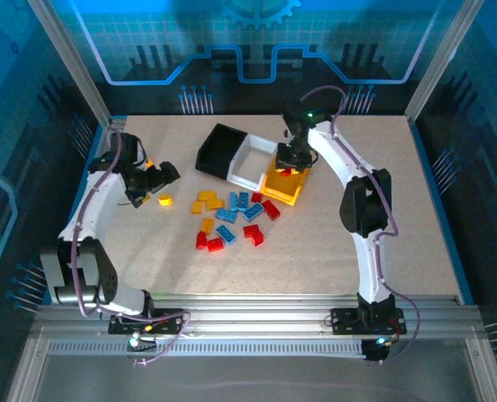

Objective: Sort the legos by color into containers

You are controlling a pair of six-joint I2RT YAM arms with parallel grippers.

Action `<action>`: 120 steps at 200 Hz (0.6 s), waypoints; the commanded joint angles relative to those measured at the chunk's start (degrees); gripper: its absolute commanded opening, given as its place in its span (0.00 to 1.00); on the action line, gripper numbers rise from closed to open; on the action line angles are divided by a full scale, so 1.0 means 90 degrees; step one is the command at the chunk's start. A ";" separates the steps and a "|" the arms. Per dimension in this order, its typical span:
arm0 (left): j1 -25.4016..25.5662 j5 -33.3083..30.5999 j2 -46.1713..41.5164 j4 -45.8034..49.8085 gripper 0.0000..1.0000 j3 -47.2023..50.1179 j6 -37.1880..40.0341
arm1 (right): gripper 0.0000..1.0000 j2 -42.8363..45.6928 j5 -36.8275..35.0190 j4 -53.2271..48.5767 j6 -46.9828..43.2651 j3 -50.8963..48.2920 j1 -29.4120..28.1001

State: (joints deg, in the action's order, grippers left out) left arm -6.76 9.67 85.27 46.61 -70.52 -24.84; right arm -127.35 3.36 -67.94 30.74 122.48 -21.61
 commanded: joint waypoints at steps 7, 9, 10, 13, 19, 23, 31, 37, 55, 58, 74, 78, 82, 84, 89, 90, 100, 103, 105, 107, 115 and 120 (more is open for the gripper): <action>-0.0256 -0.0047 0.0703 0.0264 0.99 -0.0574 0.0339 | 0.39 -0.0234 -0.0071 -0.0296 -0.0147 0.0239 -0.0060; -0.0262 -0.0068 0.0772 0.0276 0.99 -0.0607 0.0341 | 0.39 -0.0234 -0.0058 -0.0281 -0.0160 0.0232 -0.0065; -0.0268 -0.0078 0.0805 0.0283 0.99 -0.0629 0.0340 | 0.40 -0.0235 -0.0054 -0.0277 -0.0167 0.0231 -0.0063; -0.0302 -0.0100 0.0880 0.0296 0.99 -0.0689 0.0344 | 0.41 -0.0235 -0.0044 -0.0260 -0.0180 0.0230 -0.0059; -0.0347 -0.0153 0.1026 0.0309 0.99 -0.0795 0.0357 | 0.43 -0.0230 -0.0026 -0.0245 -0.0192 0.0215 -0.0057; -0.0383 -0.0181 0.1111 0.0300 0.99 -0.0875 0.0353 | 0.45 -0.0230 -0.0022 -0.0235 -0.0211 0.0227 -0.0056; -0.0436 -0.0253 0.1267 0.0287 0.99 -0.1005 0.0357 | 0.50 -0.0199 -0.0022 -0.0227 -0.0245 0.0246 -0.0057; -0.0484 -0.0321 0.1384 0.0297 0.99 -0.1120 0.0357 | 0.53 -0.0182 -0.0021 -0.0233 -0.0273 0.0267 -0.0050; -0.0547 -0.0476 0.1754 0.0328 0.99 -0.1519 0.0429 | 0.59 -0.0046 -0.0037 -0.0234 -0.0335 0.0308 -0.0050; -0.0547 -0.0503 0.1814 0.0334 0.99 -0.1597 0.0453 | 0.59 -0.0009 -0.0032 -0.0234 -0.0344 0.0300 -0.0046; -0.0547 -0.0637 0.2233 0.0396 0.99 -0.2010 0.0538 | 0.62 0.0201 -0.0001 -0.0254 -0.0357 0.0234 -0.0043; -0.0547 -0.0665 0.2365 0.0406 0.99 -0.2111 0.0550 | 0.62 0.0267 0.0024 -0.0254 -0.0359 0.0185 -0.0055; -0.0552 -0.0702 0.2462 0.0401 0.99 -0.2207 0.0553 | 0.63 0.0351 0.0048 -0.0237 -0.0359 0.0127 -0.0053; -0.0548 -0.0723 0.2511 0.0401 0.99 -0.2258 0.0558 | 0.63 0.0397 0.0062 -0.0230 -0.0357 0.0094 -0.0054; -0.0548 -0.0763 0.2642 0.0397 0.99 -0.2374 0.0562 | 0.63 0.0507 0.0091 -0.0202 -0.0352 -0.0003 -0.0070; -0.0547 -0.0777 0.2668 0.0397 0.99 -0.2401 0.0562 | 0.63 0.0531 0.0098 -0.0198 -0.0355 -0.0023 -0.0070; -0.0548 -0.0894 0.2930 0.0397 0.98 -0.2663 0.0572 | 0.64 0.0765 0.0170 -0.0134 -0.0363 -0.0234 -0.0087; -0.0547 -0.0940 0.3011 0.0392 0.98 -0.2732 0.0575 | 0.64 0.0829 0.0199 -0.0123 -0.0375 -0.0284 -0.0095; -0.0547 -0.0965 0.3070 0.0401 0.97 -0.2785 0.0578 | 0.64 0.0871 0.0207 -0.0116 -0.0378 -0.0321 -0.0094; -0.0547 -0.0996 0.3119 0.0403 0.97 -0.2839 0.0589 | 0.64 0.0899 0.0217 -0.0117 -0.0383 -0.0352 -0.0108; -0.0547 -0.1120 0.3347 0.0456 0.95 -0.3058 0.0601 | 0.64 0.1061 0.0240 -0.0117 -0.0403 -0.0487 -0.0113; -0.0547 -0.1190 0.3494 0.0494 0.94 -0.3164 0.0620 | 0.64 0.1151 0.0271 -0.0112 -0.0415 -0.0580 -0.0119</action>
State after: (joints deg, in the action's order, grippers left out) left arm -11.31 3.16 111.57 48.56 -94.13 -20.91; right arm -123.81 3.75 -68.16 27.97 119.85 -21.67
